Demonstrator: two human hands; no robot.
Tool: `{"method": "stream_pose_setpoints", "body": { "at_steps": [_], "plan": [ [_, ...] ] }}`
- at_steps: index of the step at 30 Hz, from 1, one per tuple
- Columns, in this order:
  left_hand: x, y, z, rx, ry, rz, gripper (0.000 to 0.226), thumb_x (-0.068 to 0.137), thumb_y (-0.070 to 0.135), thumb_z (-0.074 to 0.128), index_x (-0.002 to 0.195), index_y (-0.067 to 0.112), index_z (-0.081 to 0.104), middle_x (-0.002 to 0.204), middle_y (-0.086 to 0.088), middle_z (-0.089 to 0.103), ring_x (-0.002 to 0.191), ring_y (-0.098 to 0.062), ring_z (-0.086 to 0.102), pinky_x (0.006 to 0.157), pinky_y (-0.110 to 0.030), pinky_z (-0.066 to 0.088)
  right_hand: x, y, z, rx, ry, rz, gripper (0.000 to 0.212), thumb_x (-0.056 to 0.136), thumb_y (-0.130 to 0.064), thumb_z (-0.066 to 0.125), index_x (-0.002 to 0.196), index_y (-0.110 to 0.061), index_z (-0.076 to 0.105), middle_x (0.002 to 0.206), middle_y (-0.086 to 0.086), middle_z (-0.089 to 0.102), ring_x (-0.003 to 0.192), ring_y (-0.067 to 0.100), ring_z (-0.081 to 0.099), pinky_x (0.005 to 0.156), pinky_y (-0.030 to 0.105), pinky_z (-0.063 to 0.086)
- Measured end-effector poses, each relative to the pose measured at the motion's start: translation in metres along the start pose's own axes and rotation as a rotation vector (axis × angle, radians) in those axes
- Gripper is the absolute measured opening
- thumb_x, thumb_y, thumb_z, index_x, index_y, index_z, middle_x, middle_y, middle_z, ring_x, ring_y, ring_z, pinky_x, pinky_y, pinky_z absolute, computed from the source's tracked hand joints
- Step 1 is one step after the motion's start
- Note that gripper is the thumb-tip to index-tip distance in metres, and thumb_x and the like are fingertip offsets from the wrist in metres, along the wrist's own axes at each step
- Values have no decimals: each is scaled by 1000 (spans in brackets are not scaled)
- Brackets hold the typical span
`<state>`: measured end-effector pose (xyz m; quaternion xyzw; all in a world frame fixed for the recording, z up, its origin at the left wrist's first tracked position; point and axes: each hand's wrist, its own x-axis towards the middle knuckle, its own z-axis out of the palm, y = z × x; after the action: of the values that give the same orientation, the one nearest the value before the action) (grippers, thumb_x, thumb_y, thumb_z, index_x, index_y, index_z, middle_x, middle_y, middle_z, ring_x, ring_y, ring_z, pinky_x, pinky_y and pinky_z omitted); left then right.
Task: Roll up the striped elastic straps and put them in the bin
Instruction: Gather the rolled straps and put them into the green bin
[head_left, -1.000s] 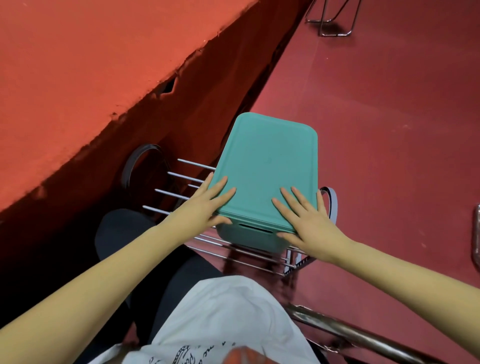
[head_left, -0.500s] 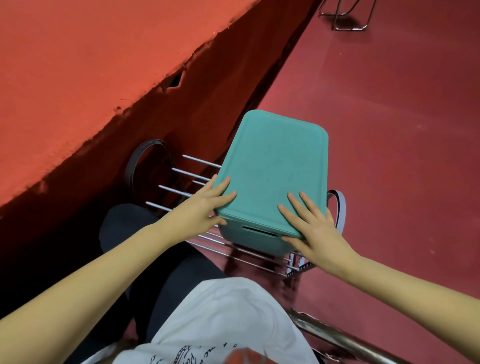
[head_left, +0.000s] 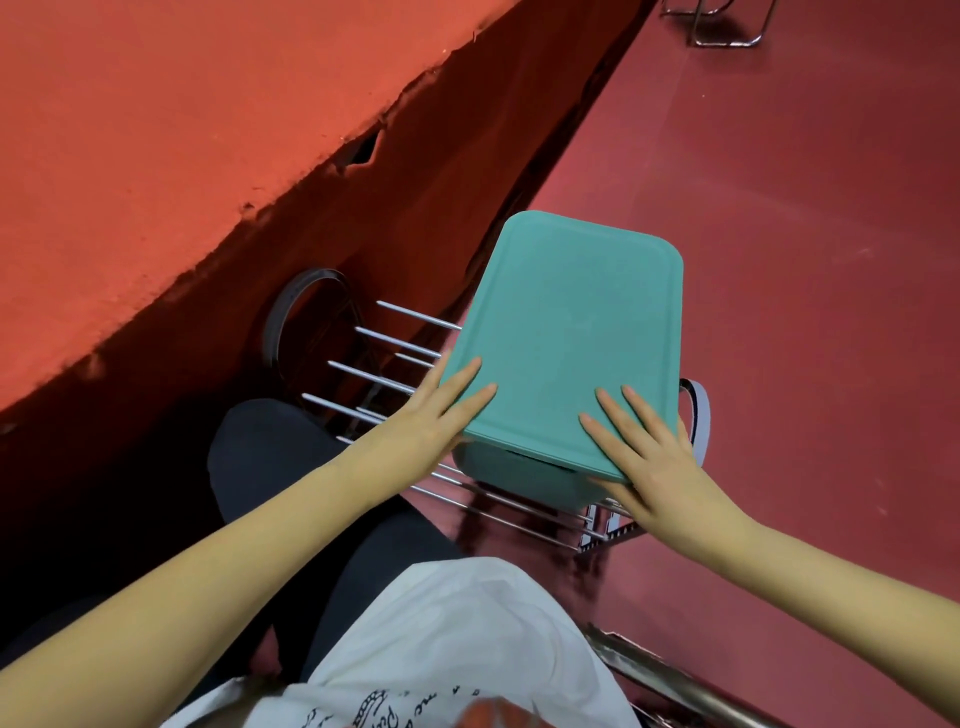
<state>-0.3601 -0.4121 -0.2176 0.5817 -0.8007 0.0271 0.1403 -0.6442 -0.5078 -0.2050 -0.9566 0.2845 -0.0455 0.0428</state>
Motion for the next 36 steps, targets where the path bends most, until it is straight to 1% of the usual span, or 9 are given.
{"method": "stream_pose_setpoints", "body": {
  "at_steps": [3, 7, 11, 14, 16, 19, 26, 30, 36],
  "plan": [
    [11, 5, 4, -2, -55, -6, 54, 97, 30, 34, 142, 0, 37, 149, -28, 34, 136, -54, 25, 106, -54, 27, -7, 15, -2, 33, -40, -7, 62, 98, -59, 22, 147, -22, 30, 156, 9, 30, 145, 29, 16, 107, 60, 28],
    [9, 1, 9, 26, -75, -3, 57, 91, 18, 60, 141, -1, 41, 150, -27, 33, 138, -53, 22, 107, -53, 26, -13, 19, 2, 235, -64, 1, 69, 93, -66, 29, 152, -32, 19, 162, -4, 8, 149, 16, -6, 117, 44, 10],
    [-5, 2, -2, -196, -126, -109, 65, 96, 51, 38, 149, 14, 33, 160, -5, 17, 149, -27, -3, 118, -31, 3, -4, 7, -1, 195, -74, 22, 71, 89, -74, 18, 150, -38, 22, 161, -9, 11, 149, 16, 0, 118, 55, 9],
    [8, 5, -16, -418, -42, -259, 63, 94, 62, 34, 130, 16, 56, 144, 0, 40, 137, -20, 32, 116, -31, 24, -2, 7, -10, 389, -99, 135, 72, 83, -81, 14, 143, -45, 33, 160, -12, 12, 148, 8, -1, 119, 50, -3],
    [31, 3, -21, -454, 66, -417, 45, 96, 47, 44, 119, 11, 58, 128, -1, 43, 111, -19, 51, 102, -33, 37, 9, 14, -16, 485, 4, 238, 59, 91, -67, 32, 139, -36, 46, 159, 0, 15, 147, 16, 7, 120, 39, 2],
    [72, -8, -16, -458, 11, -632, 50, 99, 32, 47, 144, 13, 37, 142, -10, 31, 109, -27, 53, 97, -28, 37, 49, 38, -20, 560, 103, 463, 50, 99, -32, 48, 147, -21, 37, 160, 13, 6, 148, 24, 6, 119, 30, 4],
    [136, -38, -7, -595, 32, -721, 46, 101, 14, 43, 145, 9, 34, 141, -15, 47, 131, -29, 42, 91, -23, 29, 125, 87, -22, 765, 274, 663, 52, 95, -27, 42, 145, -15, 34, 144, 11, 40, 134, 24, 35, 113, 45, 29],
    [150, -47, -1, -704, 30, -682, 54, 102, 12, 37, 153, 16, 20, 149, 4, 36, 135, -14, 35, 100, -13, 21, 139, 101, -26, 790, 286, 729, 56, 100, -23, 39, 153, -14, 20, 154, 7, 30, 141, 23, 29, 114, 33, 23],
    [162, -59, 20, -582, -4, -713, 51, 98, 23, 29, 148, 14, 32, 125, -15, 53, 111, -28, 52, 97, -36, 41, 153, 114, -13, 728, 273, 775, 47, 100, -18, 29, 146, -6, 30, 143, 17, 42, 128, 31, 42, 99, 38, 36]
  ]
}}
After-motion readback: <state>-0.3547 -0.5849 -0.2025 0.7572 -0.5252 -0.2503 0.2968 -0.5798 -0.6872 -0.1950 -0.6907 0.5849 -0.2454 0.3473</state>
